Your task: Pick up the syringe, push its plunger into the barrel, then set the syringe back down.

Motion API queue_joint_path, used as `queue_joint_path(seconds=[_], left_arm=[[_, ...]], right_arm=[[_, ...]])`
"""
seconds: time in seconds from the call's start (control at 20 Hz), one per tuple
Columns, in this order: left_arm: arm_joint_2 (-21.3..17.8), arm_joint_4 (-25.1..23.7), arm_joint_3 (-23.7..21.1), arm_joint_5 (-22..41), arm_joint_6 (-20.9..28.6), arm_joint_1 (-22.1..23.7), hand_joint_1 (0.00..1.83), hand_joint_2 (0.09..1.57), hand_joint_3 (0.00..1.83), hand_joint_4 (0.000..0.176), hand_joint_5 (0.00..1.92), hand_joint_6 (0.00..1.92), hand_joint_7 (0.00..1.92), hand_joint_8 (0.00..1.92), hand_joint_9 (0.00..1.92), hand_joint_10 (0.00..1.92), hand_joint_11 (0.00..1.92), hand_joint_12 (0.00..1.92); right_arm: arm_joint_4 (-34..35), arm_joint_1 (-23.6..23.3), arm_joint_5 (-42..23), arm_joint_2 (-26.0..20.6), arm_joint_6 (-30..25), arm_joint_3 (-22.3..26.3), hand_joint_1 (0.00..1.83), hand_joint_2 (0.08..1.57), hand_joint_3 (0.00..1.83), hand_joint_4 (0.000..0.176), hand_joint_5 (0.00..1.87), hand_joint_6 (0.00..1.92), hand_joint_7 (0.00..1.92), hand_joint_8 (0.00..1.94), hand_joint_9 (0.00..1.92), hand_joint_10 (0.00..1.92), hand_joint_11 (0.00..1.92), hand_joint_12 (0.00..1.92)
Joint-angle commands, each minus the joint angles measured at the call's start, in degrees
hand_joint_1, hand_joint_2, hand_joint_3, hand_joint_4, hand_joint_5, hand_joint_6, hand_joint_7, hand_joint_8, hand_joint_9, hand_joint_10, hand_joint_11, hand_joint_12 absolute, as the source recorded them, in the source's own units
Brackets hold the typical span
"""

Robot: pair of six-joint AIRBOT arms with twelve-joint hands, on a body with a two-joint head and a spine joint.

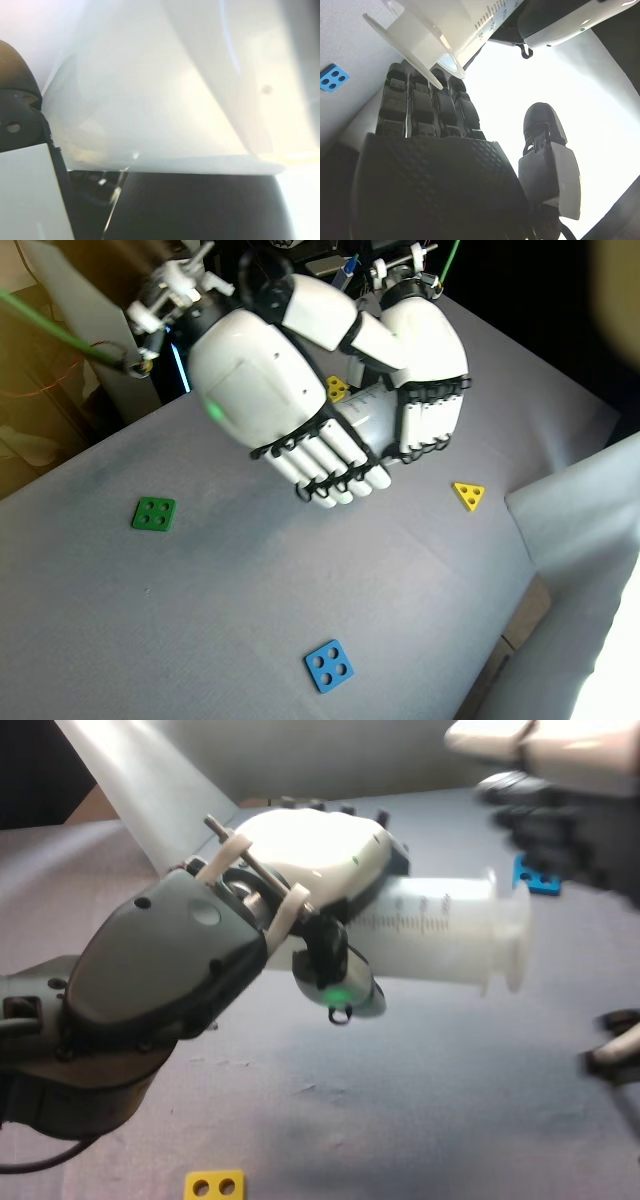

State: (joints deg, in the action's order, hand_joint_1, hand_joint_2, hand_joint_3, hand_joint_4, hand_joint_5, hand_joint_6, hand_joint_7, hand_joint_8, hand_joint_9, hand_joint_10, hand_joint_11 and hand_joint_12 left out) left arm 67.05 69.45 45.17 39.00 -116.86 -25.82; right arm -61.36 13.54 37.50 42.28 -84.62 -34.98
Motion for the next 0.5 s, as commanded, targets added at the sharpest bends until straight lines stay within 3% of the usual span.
queue_joint_path(seconds=[0.0, 0.1, 0.4, 0.45], left_arm=[[-0.2, -4.5, 0.3, 3.9, 0.0, 1.2, 1.37, 1.12, 0.00, 0.000, 0.86, 1.11, 0.98, 0.97, 0.92, 1.18, 0.77, 0.98], [-0.2, -4.9, 0.3, 3.7, 0.0, 0.8, 1.37, 1.12, 0.00, 0.000, 0.88, 1.09, 0.98, 0.96, 0.92, 1.18, 0.76, 1.00], [0.1, -8.9, 0.4, 3.6, 2.6, -2.9, 1.37, 1.12, 0.00, 0.000, 0.89, 1.11, 0.98, 0.97, 0.93, 1.15, 0.74, 1.00], [0.1, -10.0, 0.5, 3.6, 3.5, -3.8, 1.37, 1.11, 0.00, 0.000, 0.90, 1.09, 0.99, 0.93, 0.93, 1.16, 0.73, 1.01]], right_arm=[[-2.4, 0.1, -1.9, -0.9, 1.0, 0.1, 0.00, 1.17, 0.00, 0.000, 0.07, 0.01, 0.04, 0.01, 0.01, 0.00, 0.00, 0.00], [-2.7, 0.6, -4.2, -4.3, 3.3, 0.1, 0.00, 1.17, 0.00, 0.000, 0.07, 0.00, 0.03, 0.00, 0.00, 0.00, 0.00, 0.00], [-22.1, -0.2, -17.3, -10.3, 8.0, -0.5, 0.00, 1.19, 0.01, 0.000, 0.06, 0.00, 0.03, 0.00, 0.01, 0.00, 0.00, 0.00], [-23.1, 0.6, -23.4, -10.4, 8.7, -2.3, 0.00, 1.19, 0.00, 0.000, 0.06, 0.00, 0.03, 0.00, 0.01, 0.00, 0.00, 0.00]])
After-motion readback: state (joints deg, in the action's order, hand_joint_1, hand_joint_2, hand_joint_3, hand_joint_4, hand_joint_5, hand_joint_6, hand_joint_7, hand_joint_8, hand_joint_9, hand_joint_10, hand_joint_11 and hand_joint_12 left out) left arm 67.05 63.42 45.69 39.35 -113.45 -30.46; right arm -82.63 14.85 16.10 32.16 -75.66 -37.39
